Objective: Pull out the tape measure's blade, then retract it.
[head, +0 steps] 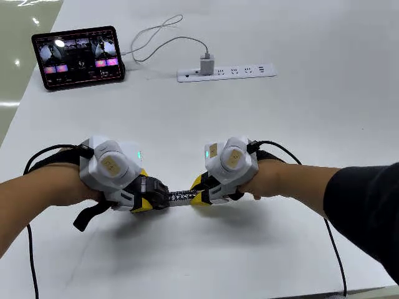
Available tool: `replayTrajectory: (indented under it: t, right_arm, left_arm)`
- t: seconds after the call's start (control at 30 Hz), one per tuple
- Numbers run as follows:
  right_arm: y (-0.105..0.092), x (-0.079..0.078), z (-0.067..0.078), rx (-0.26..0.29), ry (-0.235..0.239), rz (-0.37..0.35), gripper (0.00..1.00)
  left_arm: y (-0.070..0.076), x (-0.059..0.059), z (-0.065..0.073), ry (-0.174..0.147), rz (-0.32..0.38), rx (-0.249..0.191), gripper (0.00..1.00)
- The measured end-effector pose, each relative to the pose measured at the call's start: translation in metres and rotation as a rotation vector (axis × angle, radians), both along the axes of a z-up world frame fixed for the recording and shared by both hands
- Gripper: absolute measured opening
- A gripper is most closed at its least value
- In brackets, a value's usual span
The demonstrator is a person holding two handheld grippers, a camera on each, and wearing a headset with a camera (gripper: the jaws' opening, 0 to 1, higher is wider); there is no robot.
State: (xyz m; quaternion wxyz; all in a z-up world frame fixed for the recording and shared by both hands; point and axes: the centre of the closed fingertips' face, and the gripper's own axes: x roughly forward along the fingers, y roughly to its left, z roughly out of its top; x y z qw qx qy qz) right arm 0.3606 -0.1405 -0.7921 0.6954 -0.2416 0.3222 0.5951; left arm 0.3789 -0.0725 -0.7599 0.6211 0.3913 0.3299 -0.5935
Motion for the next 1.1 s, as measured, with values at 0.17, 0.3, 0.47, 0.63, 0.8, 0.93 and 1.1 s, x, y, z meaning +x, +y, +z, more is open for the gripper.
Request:
replayTrajectory:
  t: [0.17, 0.3, 0.47, 0.63, 0.8, 0.93, 1.1]
  right_arm:
    - [-0.004, -0.001, 0.0, -0.008, 0.003, 0.001, 0.09]
    - [-0.009, -0.002, 0.0, -0.008, 0.005, -0.004, 0.09]
    - [-0.013, -0.002, 0.0, -0.019, 0.003, -0.003, 0.09]
    - [-0.017, -0.003, 0.0, -0.017, 0.011, -0.009, 0.09]
    - [-0.02, -0.004, 0.0, -0.023, 0.01, -0.006, 0.09]
    - [-0.023, -0.004, 0.0, -0.023, 0.012, -0.01, 0.09]
    - [-0.027, -0.005, 0.0, -0.03, 0.004, -0.006, 0.09]
  left_arm:
    - [0.0, 0.0, 0.0, -0.001, 0.0, 0.0, 0.31]
    - [0.0, 0.0, 0.0, -0.002, 0.0, 0.0, 0.31]
    - [0.001, 0.001, 0.0, -0.001, 0.001, 0.0, 0.31]
    - [0.001, 0.001, -0.001, -0.002, 0.002, -0.001, 0.31]
    - [0.001, 0.001, -0.001, -0.001, 0.001, 0.0, 0.31]
    - [0.001, 0.002, -0.001, -0.001, 0.001, 0.0, 0.31]
    - [0.001, 0.002, -0.001, -0.003, 0.001, 0.001, 0.31]
